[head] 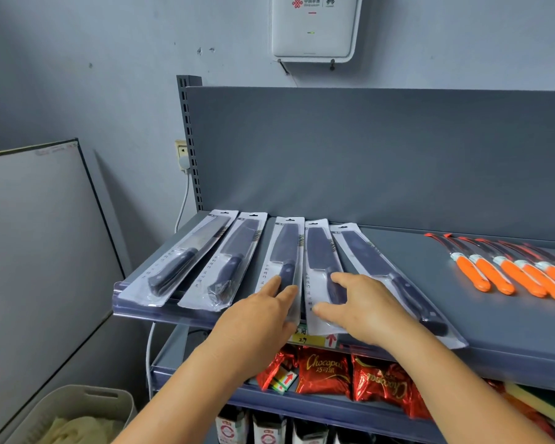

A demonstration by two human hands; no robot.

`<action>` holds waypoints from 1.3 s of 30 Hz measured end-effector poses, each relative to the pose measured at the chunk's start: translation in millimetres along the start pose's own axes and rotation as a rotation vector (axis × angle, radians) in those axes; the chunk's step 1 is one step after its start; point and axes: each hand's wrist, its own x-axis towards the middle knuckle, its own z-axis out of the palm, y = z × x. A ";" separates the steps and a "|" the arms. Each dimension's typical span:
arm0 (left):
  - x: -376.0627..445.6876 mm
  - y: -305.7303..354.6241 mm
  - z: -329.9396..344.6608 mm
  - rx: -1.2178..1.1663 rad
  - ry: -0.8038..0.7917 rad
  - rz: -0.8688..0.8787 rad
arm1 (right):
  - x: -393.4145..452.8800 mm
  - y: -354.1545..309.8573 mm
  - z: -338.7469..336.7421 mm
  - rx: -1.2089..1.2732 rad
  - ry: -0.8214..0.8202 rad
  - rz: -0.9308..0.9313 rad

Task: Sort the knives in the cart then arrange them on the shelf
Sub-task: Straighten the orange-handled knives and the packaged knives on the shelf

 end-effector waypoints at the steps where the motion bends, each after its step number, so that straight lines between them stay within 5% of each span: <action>1: 0.5 -0.2 -0.1 0.005 -0.007 -0.007 | 0.3 -2.3 2.0 -0.009 0.008 0.010; 22: 2.1 -7.8 -3.5 0.056 -0.035 -0.011 | -1.2 -13.5 11.5 0.028 0.097 0.033; 33: 4.4 9.7 -4.1 0.046 0.073 0.159 | 3.7 8.2 1.9 -0.007 0.193 -0.026; 39: 20.5 42.1 0.1 -0.012 0.024 0.242 | 11.8 69.4 -38.6 -0.070 0.179 0.219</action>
